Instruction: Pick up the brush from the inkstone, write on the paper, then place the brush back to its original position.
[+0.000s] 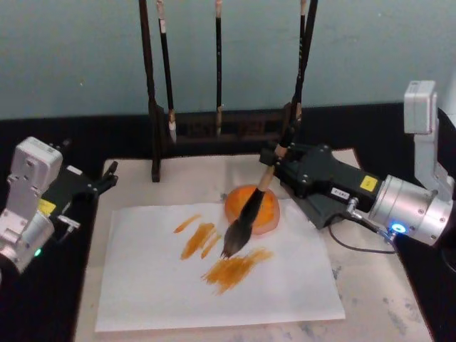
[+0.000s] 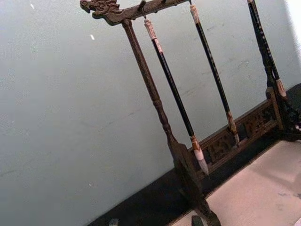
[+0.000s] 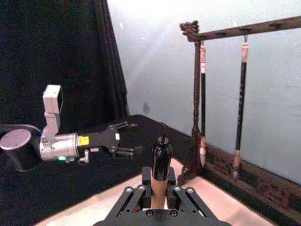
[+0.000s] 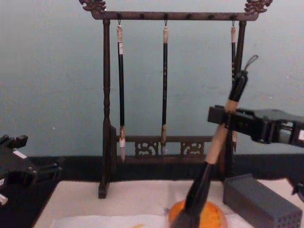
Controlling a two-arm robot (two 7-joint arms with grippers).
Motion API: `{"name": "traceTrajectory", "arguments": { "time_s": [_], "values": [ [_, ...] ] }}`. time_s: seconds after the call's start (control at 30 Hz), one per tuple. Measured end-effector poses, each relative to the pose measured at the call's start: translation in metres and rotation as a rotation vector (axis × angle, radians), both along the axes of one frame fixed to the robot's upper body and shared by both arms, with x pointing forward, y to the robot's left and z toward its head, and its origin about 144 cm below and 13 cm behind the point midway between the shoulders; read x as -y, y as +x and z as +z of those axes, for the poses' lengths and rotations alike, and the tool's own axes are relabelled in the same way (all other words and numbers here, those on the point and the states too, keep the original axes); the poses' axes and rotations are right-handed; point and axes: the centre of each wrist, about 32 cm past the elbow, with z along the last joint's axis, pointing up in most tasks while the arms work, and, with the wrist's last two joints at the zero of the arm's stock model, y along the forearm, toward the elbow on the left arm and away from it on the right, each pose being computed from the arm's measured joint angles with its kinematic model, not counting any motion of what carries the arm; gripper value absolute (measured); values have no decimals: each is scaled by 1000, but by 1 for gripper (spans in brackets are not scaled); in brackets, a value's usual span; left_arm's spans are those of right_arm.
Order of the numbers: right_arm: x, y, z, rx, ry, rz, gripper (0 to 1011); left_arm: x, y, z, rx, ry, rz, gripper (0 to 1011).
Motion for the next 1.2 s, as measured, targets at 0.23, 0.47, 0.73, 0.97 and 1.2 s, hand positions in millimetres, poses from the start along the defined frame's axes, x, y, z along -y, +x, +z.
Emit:
{"name": "traceTrajectory", "arguments": {
  "time_s": [0.23,0.47,0.73,0.97,1.2],
  "values": [
    [-13,4,-3,0,26,30,176,0,0,0,0,0,0,1001],
    [-22,6,-11,-25,37,47,176,0,0,0,0,0,0,1001],
    [-23,2,-19,-57,31,55,177,0,0,0,0,0,0,1001],
    [-19,0,-25,-86,20,46,177,0,0,0,0,0,0,1001],
    [-13,-1,-28,-102,10,27,177,0,0,0,0,0,0,1001]
  ]
}}
